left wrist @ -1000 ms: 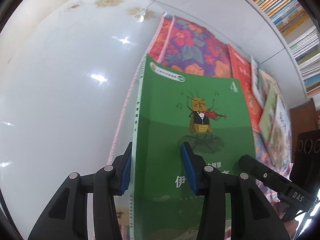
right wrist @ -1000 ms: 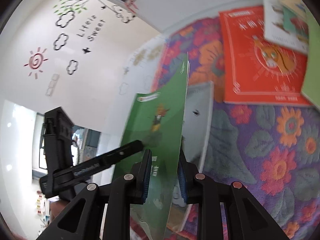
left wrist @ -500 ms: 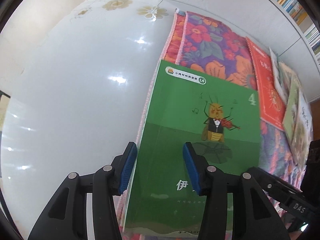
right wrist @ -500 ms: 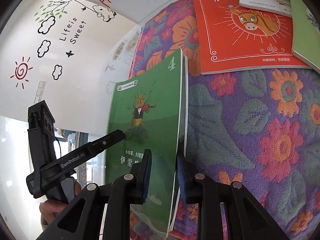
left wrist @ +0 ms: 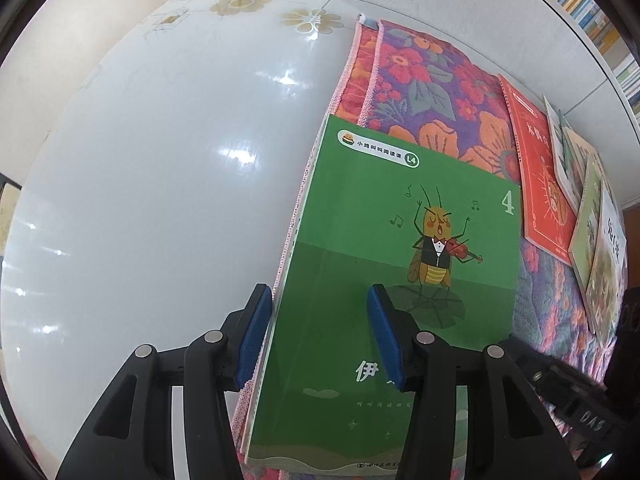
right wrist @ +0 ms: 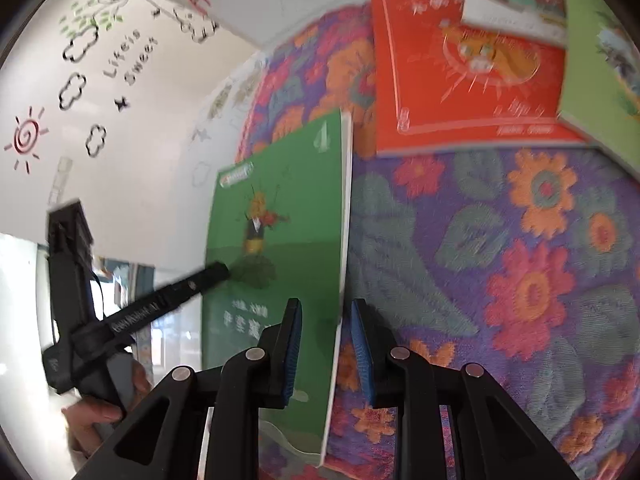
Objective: Organize books
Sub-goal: 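Carry the green cricket book with both tools and stand it upright by the wall, then open both tools to release the standing green book, then move both tools to the white rabbit-hill book and close on its edge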
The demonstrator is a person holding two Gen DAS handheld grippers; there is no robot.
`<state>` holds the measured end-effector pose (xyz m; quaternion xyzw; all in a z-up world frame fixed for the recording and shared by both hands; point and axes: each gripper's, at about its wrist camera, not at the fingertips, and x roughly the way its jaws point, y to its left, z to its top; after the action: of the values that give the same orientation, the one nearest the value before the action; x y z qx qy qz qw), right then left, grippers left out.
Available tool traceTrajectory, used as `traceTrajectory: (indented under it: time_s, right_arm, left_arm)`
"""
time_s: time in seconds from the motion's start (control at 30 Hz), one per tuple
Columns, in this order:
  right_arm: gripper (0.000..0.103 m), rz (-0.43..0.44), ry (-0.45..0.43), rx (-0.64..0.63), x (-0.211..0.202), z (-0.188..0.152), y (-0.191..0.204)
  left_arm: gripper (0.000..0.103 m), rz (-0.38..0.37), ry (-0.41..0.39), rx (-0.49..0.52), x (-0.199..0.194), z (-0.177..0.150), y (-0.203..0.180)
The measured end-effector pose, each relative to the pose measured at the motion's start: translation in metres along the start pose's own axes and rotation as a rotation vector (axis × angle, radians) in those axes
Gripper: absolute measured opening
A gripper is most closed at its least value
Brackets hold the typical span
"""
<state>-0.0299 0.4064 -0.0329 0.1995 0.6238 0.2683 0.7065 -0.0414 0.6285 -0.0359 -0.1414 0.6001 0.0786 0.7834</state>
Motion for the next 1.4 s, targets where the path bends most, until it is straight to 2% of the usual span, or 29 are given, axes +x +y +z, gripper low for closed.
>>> traceTrajectory:
  time_s: [0.23, 0.4, 0.53, 0.7, 0.83, 0.97, 1.17, 1.4]
  right_arm:
    - [0.025, 0.035, -0.015, 0.017, -0.003, -0.003, -0.003]
    - [0.025, 0.052, -0.066, 0.035, -0.029, -0.002, -0.019]
    - [0.025, 0.043, -0.124, 0.058, -0.059, 0.004, -0.039]
    - [0.025, 0.006, -0.223, 0.119, -0.109, 0.007, -0.081]
    - [0.025, -0.079, -0.323, 0.173, -0.159, 0.002, -0.125]
    - [0.025, -0.159, -0.383, 0.223, -0.197, -0.006, -0.163]
    - [0.025, -0.177, -0.410, 0.286, -0.231, -0.013, -0.210]
    - [0.025, -0.188, -0.391, 0.293, -0.245, -0.011, -0.239]
  left_arm:
    - [0.048, 0.030, -0.020, -0.020, -0.010, -0.003, 0.002]
    - [0.048, 0.047, -0.068, 0.015, -0.028, -0.002, -0.020]
    - [0.048, -0.009, -0.085, 0.068, -0.033, 0.004, -0.060]
    - [0.048, -0.079, -0.088, 0.169, -0.030, 0.006, -0.131]
    - [0.048, -0.151, -0.077, 0.224, -0.024, 0.003, -0.184]
    - [0.048, -0.212, -0.054, 0.277, -0.013, -0.008, -0.238]
    - [0.048, -0.282, -0.017, 0.289, 0.004, -0.011, -0.282]
    - [0.048, -0.306, 0.010, 0.298, 0.024, -0.012, -0.321]
